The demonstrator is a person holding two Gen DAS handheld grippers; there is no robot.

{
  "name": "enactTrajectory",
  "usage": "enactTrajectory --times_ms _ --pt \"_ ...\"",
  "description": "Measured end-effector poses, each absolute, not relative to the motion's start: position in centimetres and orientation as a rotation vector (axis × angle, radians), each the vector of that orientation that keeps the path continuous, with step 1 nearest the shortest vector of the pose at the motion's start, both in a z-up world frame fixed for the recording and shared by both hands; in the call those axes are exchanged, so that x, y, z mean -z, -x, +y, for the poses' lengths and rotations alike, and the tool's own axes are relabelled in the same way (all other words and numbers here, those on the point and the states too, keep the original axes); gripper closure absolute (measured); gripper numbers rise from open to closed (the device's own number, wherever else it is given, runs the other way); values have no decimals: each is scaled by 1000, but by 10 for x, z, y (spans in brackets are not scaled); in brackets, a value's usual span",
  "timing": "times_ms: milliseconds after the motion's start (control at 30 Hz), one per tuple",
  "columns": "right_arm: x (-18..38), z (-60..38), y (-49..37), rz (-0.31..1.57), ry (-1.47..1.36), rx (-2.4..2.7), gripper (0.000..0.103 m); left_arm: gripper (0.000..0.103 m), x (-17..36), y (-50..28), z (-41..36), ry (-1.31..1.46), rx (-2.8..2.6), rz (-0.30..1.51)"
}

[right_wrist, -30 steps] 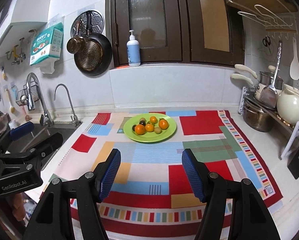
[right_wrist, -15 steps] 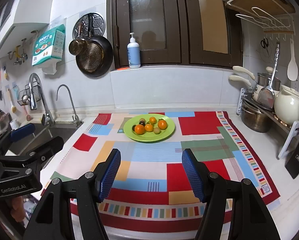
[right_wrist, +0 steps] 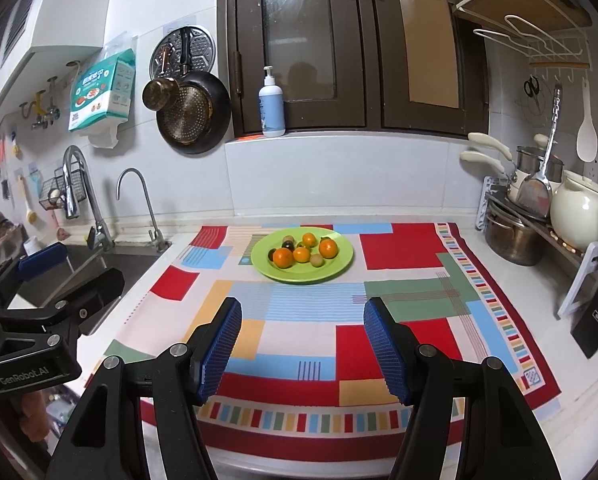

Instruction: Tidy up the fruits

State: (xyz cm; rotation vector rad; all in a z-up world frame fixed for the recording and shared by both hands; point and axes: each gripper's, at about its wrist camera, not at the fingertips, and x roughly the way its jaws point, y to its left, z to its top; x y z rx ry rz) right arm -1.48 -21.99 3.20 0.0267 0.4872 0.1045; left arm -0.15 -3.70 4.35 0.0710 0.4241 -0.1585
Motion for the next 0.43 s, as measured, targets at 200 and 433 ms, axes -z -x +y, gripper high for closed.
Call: enactTrajectory --times_ms 200,433 --pt "-32 -220 15 487 -27 -107 38 0 -44 2 -37 -76 146 422" --pt "-32 -219 14 490 -27 -106 38 0 -45 0 -35 -74 143 429"
